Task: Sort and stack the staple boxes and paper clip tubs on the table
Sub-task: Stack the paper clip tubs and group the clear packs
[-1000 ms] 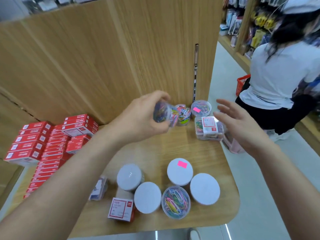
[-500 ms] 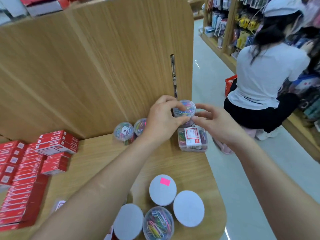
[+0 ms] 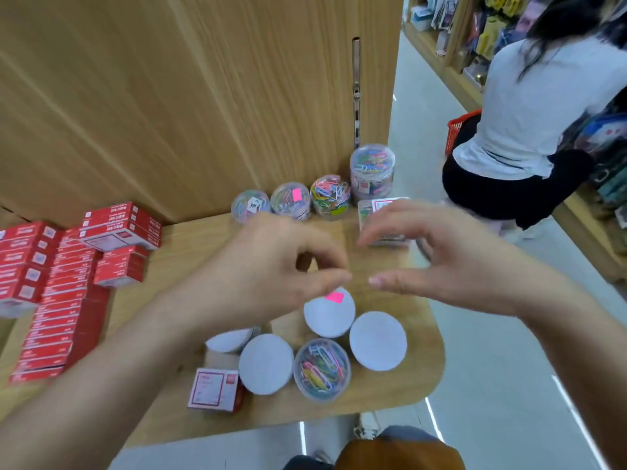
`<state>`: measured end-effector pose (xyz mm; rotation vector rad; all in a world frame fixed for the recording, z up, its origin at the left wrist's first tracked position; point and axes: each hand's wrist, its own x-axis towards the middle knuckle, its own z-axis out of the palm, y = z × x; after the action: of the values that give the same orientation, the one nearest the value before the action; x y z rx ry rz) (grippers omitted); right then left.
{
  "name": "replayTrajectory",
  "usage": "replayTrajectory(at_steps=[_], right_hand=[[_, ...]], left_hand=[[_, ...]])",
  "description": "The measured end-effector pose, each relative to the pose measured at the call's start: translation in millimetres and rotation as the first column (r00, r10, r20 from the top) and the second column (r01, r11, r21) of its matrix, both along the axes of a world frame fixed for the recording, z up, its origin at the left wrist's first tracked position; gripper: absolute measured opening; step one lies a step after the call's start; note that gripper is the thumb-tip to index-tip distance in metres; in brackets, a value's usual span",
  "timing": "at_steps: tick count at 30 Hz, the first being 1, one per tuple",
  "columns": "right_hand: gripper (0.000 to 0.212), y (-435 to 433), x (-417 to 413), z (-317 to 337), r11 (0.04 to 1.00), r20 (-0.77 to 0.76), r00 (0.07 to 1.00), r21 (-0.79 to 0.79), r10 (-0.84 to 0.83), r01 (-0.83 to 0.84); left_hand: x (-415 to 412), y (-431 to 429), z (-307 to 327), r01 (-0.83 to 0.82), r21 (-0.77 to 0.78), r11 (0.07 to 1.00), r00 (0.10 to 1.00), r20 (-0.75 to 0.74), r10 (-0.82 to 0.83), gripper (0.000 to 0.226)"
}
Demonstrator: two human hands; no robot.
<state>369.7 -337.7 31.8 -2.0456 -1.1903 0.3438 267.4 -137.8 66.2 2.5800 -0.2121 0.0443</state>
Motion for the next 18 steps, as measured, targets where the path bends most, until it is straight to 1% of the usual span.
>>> replayTrajectory(at_steps=[1,2,4,5,7,10,11,12,14,16,18], right_hand=[[0.04,-0.8,-13.4,-2.4,0.996,0.037,0.997,-0.052,0.07,-0.068],[0.046,-0.4,-25.1,-6.9,0.989,0.062,0.992,-0.11,0.11,-0.102],[0.058,2.0,-43.2,-18.1,0.975,0.129,0.983,-0.195,0.131,-0.104],[0.062,4.0,-50.5,-23.8,0.971,0.161,0.979,-0.221,0.126,-0.089],[0.064,8.1,-62.8,-32.3,0.963,0.206,0.973,-0.266,0.103,-0.046],[0.054,12.0,-73.2,-43.0,0.942,0.204,0.978,-0.334,0.046,0.026],[0.05,13.0,-74.9,-45.3,0.949,0.177,0.984,-0.312,0.008,0.049],[0.047,14.0,-75.8,-48.2,0.965,0.131,0.991,-0.254,-0.035,0.068],[0.041,15.0,-76.3,-53.2,0.986,0.066,0.994,-0.138,-0.086,0.094],[0.036,14.5,-76.3,-58.5,0.991,0.063,0.993,-0.081,-0.099,0.104],[0.034,13.6,-76.8,-61.6,0.992,0.066,0.992,-0.055,-0.109,0.112]], left_hand=[[-16.3,-0.2,-2.9,0.046,0.097,0.994,0.999,-0.028,-0.044,0.019],[-30.2,-1.1,-7.7,0.072,0.207,0.976,0.997,-0.033,-0.066,0.029],[-52.0,-7.3,-19.0,0.061,0.414,0.908,0.998,0.008,-0.07,0.044],[-60.3,-12.4,-24.1,0.046,0.483,0.874,0.998,0.02,-0.063,0.049],[-73.5,-21.9,-38.2,0.026,0.556,0.831,0.996,0.054,-0.067,0.058],[-80.8,-28.7,-61.6,-0.016,0.614,0.789,0.997,0.067,-0.033,0.063],[-80.1,-28.9,-65.9,-0.028,0.615,0.788,0.998,0.065,-0.015,0.062],[-79.7,-29.4,-67.8,-0.039,0.598,0.801,0.998,0.064,0.0,0.059],[-81.8,-30.1,-69.5,-0.064,0.52,0.852,0.996,0.082,0.025,0.049],[-87.2,-29.2,-63.9,-0.121,0.368,0.922,0.989,0.123,0.08,0.04],[-89.9,-23.4,-49.3,-0.2,0.146,0.969,0.977,0.106,0.186,0.038]])
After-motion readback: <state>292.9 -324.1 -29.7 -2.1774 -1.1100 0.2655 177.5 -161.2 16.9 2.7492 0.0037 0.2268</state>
